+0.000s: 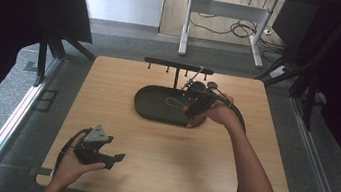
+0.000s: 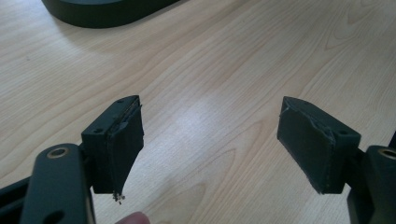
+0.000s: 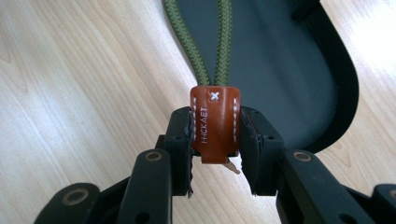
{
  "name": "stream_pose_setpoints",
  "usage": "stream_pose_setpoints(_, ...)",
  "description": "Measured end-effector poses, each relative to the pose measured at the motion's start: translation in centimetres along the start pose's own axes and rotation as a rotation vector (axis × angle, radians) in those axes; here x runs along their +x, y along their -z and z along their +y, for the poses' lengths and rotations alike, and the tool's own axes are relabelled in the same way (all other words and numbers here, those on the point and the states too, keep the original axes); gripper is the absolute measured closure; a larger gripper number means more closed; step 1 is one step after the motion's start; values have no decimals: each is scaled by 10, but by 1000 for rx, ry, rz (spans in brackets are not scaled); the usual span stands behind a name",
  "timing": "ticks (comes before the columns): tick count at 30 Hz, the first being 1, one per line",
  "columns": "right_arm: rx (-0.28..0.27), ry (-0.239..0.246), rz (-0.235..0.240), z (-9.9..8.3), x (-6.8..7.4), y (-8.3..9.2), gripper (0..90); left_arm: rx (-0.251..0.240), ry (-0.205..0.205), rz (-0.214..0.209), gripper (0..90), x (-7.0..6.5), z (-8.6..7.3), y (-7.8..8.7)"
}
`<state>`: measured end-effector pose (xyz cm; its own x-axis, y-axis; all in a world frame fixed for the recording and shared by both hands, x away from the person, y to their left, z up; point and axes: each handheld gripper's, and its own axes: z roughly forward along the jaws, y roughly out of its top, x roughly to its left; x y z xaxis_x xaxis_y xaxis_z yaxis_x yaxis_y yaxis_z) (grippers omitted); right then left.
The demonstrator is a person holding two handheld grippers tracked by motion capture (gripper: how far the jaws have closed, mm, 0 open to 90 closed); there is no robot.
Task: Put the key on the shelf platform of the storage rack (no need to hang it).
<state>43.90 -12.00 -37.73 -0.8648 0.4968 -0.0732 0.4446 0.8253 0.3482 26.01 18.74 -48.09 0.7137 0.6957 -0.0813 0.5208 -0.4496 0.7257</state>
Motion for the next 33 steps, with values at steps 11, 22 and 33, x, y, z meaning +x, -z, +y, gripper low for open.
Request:
stream_pose_setpoints(11, 1, 1, -10, 12, -6, -2, 668, -8, 4, 3, 230, 2, 0, 2)
stream_pose_setpoints(22, 11, 1, -22, 24, -16, -8, 668, -6, 7, -1, 230, 1, 0, 0)
stream_pose_setpoints(33, 5, -18, -35, 34, -27, -18, 668, -11, 12, -7, 230, 3, -1, 0)
